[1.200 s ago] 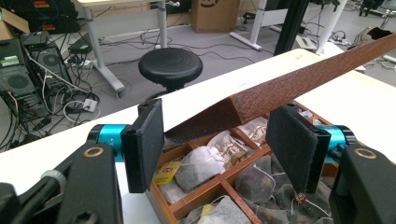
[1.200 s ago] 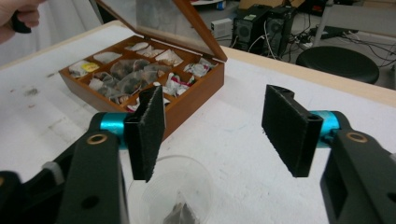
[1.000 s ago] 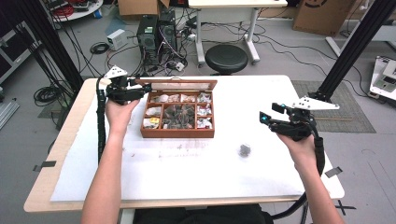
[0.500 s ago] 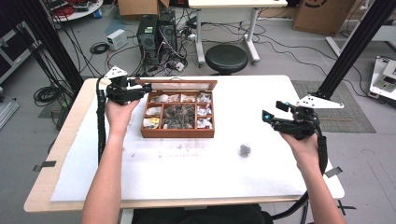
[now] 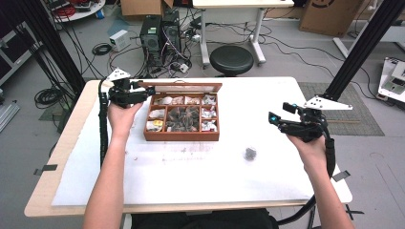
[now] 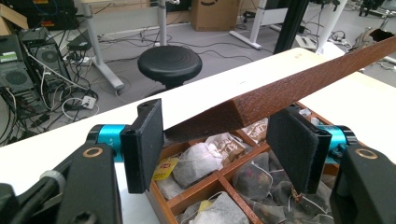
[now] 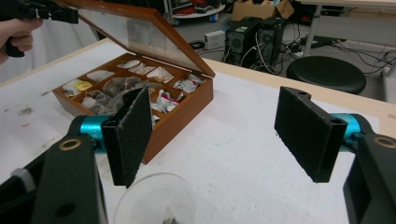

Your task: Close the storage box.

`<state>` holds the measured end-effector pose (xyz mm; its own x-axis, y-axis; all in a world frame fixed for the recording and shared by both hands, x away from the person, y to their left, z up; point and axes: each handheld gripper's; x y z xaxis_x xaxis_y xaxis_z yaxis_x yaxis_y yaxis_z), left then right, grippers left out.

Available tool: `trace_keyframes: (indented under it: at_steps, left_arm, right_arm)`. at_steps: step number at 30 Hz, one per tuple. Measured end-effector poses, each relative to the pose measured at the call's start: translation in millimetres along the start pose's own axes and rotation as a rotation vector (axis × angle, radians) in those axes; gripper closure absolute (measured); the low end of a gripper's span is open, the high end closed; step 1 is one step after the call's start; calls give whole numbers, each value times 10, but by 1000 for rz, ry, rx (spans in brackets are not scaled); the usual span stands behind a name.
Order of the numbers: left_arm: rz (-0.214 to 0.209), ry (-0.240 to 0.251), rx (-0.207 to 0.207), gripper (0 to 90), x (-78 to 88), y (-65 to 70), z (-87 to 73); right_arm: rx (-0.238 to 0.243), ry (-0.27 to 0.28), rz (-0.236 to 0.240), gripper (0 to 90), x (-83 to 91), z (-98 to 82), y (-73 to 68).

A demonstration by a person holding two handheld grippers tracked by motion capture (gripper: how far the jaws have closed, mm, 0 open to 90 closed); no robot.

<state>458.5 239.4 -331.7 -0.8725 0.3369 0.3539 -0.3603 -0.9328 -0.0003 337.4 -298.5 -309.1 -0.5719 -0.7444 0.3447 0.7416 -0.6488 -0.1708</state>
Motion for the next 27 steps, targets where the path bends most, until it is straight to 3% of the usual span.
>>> trace_keyframes:
  at_steps: [27]
  left_arm:
    - [21, -35, -18, 368, 76, 64, -66]
  right_arm:
    - [-9, -8, -1, 285, -56, -16, 39]
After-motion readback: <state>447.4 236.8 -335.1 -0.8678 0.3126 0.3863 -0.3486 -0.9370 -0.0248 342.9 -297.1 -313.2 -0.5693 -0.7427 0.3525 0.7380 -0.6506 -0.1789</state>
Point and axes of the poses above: each handheld gripper's, and its own axes: x roughly backward along the jaws, z roughly out of its top, y roughly to its right, and after that the axes turned 14 degrees about z, right-handed
